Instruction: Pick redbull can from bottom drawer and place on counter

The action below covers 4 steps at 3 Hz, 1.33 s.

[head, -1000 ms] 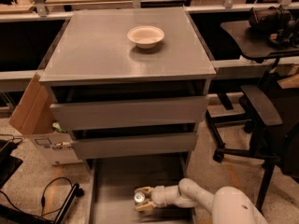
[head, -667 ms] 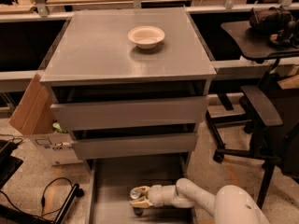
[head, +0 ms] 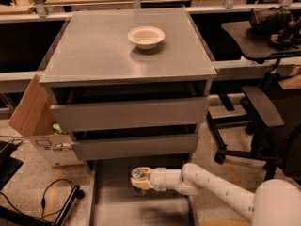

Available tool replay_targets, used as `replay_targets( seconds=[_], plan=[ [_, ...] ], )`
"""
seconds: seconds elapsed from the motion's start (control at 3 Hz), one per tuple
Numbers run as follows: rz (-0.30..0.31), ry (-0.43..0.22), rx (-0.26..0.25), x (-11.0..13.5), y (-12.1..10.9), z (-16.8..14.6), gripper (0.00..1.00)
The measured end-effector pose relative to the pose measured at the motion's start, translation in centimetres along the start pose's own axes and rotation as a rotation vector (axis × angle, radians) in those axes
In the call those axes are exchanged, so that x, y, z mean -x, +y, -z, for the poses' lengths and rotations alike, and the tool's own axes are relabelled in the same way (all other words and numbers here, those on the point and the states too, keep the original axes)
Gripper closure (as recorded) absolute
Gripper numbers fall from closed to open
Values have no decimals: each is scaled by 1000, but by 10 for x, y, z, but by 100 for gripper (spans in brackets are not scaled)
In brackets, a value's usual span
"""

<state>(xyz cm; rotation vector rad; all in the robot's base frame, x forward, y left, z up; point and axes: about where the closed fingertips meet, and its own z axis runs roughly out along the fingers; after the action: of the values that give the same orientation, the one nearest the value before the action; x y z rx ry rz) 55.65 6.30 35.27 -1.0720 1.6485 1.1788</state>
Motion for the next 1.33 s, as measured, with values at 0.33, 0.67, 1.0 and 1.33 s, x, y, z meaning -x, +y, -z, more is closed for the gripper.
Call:
replay_targets(
  seconds=[0.33,0.67,1.0,1.33],
  plan=[
    [30,-19,-29,96,32,12,100],
    [154,-79,-45,246,87,36,100],
    [248,-117,-87,351,103,57,100],
    [249,-153,-139,426,87,60,100]
  ],
)
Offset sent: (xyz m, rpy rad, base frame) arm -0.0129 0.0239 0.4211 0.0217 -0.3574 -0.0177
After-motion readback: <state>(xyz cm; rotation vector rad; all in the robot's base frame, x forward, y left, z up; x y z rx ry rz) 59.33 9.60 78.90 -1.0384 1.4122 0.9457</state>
